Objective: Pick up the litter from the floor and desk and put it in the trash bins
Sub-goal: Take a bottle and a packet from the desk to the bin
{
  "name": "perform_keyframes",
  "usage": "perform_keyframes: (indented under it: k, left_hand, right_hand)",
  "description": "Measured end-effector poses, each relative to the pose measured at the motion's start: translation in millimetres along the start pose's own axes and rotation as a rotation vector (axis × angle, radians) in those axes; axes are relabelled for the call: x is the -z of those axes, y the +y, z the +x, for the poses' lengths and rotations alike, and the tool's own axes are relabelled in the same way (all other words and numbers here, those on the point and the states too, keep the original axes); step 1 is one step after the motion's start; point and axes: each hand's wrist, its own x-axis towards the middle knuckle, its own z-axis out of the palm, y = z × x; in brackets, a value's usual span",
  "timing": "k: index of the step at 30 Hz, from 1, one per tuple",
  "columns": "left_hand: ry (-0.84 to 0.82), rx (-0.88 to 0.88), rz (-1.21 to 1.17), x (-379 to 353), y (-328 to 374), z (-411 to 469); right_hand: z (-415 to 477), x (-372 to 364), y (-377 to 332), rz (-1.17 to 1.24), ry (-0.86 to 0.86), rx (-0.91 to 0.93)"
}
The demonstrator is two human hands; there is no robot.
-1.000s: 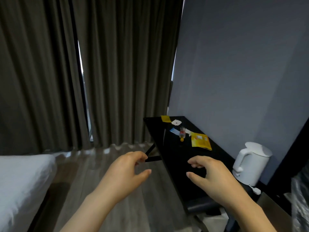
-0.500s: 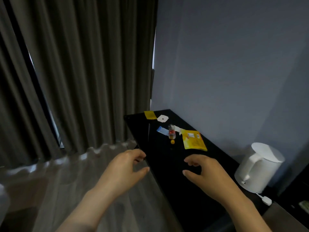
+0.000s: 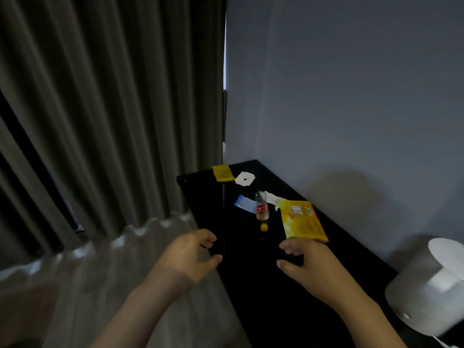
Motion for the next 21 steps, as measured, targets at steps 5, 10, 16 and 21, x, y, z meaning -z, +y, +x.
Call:
perform_keyframes:
  k: [5, 10, 16, 21]
  left_hand:
    - [-0.052, -0.034, -0.056, -0.6, -37.4, 68.6]
    - [-0.103, -0.094, -0.111, 12.6, -82.9, 138.9]
    - [-0.202, -0.155, -0.116, 26.6, -139.6, 213.6]
    - [-0.274, -0.177, -0.178, 13.0, -167.9, 258.2]
  right_hand:
    - [55.0, -14.0, 3.6, 0.005, 0.03, -0.052]
    - [114.2, -37.4, -6.7, 0.045, 0.081, -0.138]
    - [168.4, -63.9, -22.2, 0.082, 0.106, -0.259]
    - [194.1, -79.9, -22.7, 0.069, 0.126, -0.343]
